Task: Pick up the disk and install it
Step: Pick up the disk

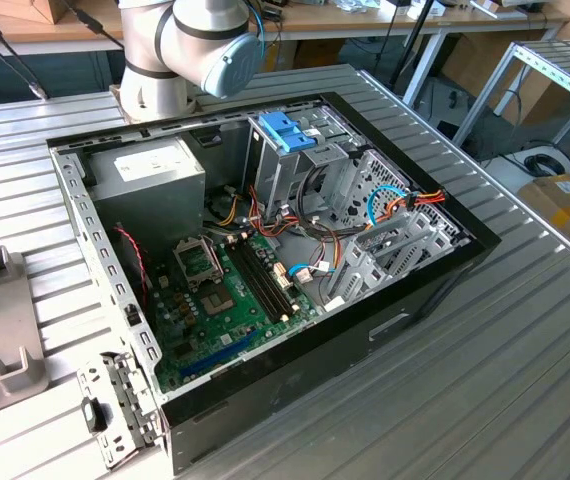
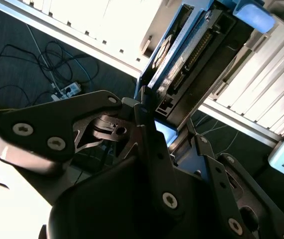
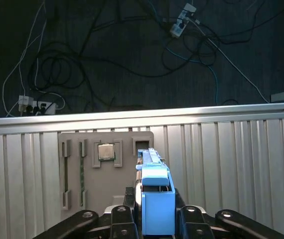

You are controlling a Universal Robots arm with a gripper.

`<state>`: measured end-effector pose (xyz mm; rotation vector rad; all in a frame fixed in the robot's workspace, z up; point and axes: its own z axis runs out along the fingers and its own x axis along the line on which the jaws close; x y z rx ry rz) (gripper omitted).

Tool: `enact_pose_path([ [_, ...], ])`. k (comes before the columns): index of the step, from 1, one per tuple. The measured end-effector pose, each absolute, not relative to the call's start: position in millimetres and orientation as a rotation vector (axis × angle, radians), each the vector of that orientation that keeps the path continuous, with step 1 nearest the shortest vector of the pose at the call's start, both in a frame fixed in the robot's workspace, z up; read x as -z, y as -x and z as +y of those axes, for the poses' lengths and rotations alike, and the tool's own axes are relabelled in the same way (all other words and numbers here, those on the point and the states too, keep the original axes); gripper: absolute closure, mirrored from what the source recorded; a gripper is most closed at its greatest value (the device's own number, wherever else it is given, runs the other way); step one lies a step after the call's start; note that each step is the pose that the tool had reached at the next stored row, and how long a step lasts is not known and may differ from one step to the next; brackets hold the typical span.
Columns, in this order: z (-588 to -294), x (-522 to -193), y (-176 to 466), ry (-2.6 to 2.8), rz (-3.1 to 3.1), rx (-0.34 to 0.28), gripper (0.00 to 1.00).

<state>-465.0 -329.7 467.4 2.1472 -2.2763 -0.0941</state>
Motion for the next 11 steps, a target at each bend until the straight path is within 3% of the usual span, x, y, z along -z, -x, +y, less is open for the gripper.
enact_pose_path([
  [11,-329.7,-485.6,465.1,-2.147,-2.276,0.094,0.63],
])
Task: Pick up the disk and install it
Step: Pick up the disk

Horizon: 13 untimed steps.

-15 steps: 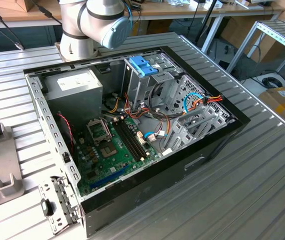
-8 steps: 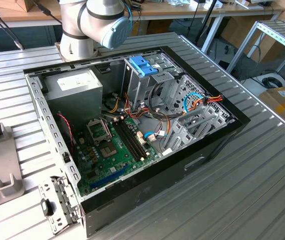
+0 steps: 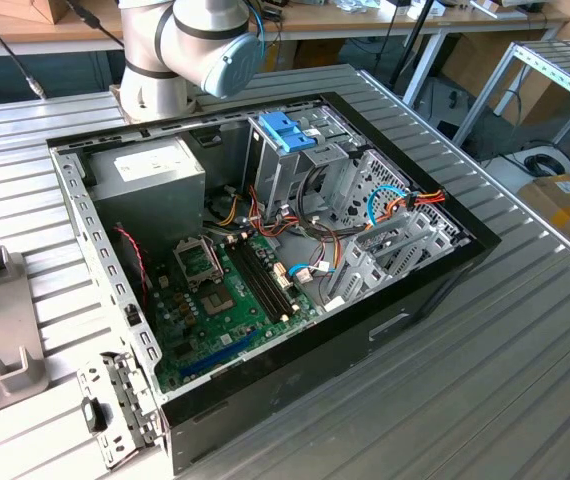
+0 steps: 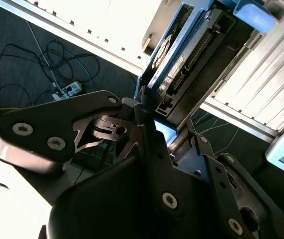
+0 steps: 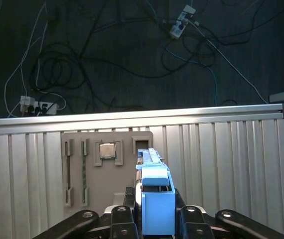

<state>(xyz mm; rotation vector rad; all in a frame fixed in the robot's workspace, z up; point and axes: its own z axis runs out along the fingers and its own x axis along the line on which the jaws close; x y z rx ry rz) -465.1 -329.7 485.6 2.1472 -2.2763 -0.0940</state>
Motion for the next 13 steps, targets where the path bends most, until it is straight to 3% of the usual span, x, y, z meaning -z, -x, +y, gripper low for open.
enact_pose_path([
  [13,-329.7,-502.6,465.0,-2.147,-2.276,0.094,0.63],
])
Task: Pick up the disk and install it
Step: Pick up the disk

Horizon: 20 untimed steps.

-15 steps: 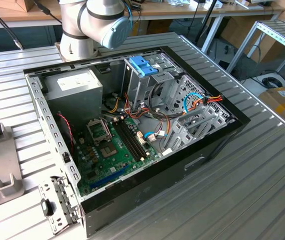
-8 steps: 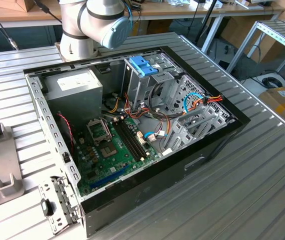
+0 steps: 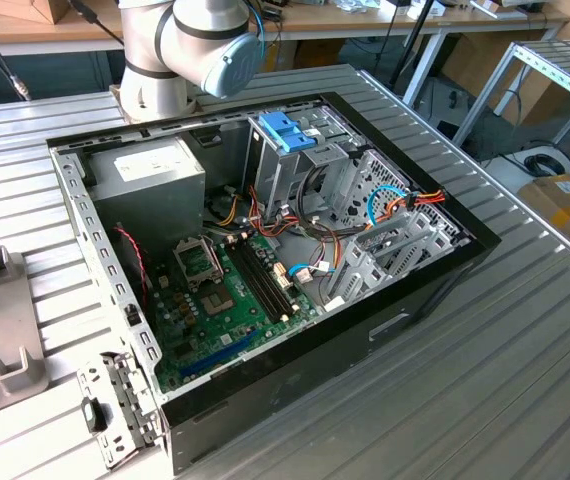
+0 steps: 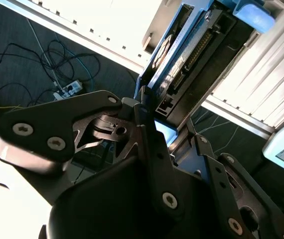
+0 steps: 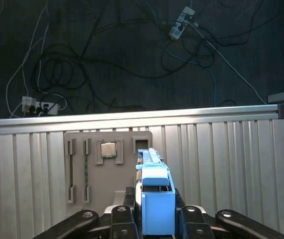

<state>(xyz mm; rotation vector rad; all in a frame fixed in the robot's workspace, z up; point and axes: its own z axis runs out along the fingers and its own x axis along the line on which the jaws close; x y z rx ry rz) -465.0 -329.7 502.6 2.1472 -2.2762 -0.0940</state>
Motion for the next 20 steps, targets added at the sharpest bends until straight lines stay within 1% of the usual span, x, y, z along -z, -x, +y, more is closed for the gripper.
enact_pose_path([
  [20,-329.7,-530.3,465.0,-2.147,-2.276,0.094,0.63],
])
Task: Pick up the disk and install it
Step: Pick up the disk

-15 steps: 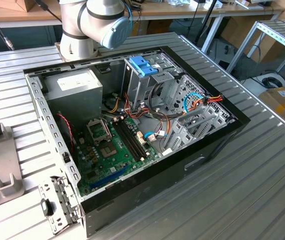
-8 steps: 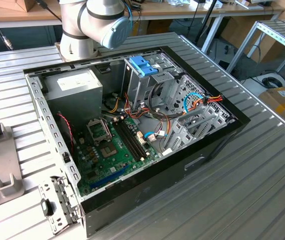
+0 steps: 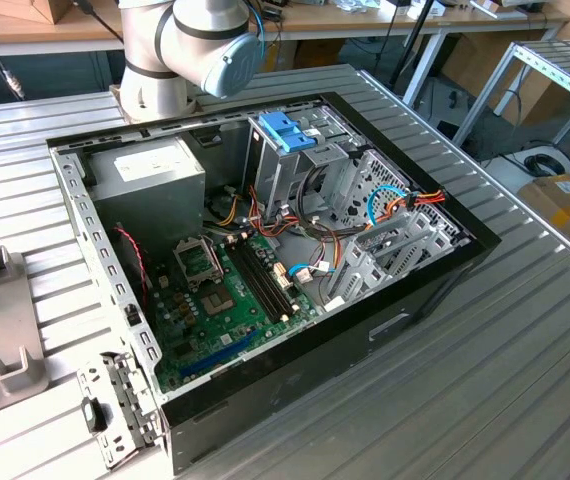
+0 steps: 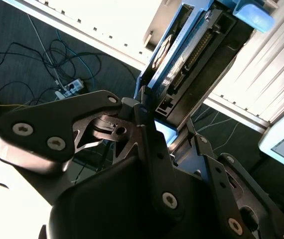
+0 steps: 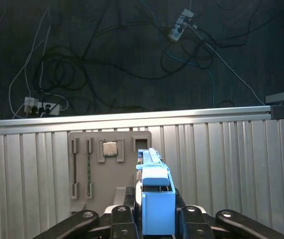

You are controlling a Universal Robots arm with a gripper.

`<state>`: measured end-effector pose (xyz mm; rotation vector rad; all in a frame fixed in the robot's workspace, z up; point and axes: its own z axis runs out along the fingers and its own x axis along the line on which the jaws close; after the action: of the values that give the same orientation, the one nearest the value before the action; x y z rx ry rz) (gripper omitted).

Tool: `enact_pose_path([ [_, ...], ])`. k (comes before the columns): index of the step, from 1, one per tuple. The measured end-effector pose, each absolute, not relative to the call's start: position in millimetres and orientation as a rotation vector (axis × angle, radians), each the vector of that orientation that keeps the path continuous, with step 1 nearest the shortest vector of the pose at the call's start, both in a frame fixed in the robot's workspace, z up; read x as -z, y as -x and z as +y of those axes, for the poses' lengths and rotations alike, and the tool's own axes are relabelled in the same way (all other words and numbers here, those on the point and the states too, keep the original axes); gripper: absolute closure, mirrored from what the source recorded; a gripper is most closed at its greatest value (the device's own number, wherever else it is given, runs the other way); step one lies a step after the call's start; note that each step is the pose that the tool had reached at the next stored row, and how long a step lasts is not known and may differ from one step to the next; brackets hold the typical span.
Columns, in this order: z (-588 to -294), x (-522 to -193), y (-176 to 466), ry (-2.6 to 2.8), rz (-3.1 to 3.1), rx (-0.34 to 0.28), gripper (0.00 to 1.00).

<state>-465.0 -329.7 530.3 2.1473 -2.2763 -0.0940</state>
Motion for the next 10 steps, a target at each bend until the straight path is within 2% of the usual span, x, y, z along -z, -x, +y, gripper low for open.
enact_pose_path([
  [10,-329.7,-548.2,465.0,-2.147,-2.276,0.094,0.63],
])
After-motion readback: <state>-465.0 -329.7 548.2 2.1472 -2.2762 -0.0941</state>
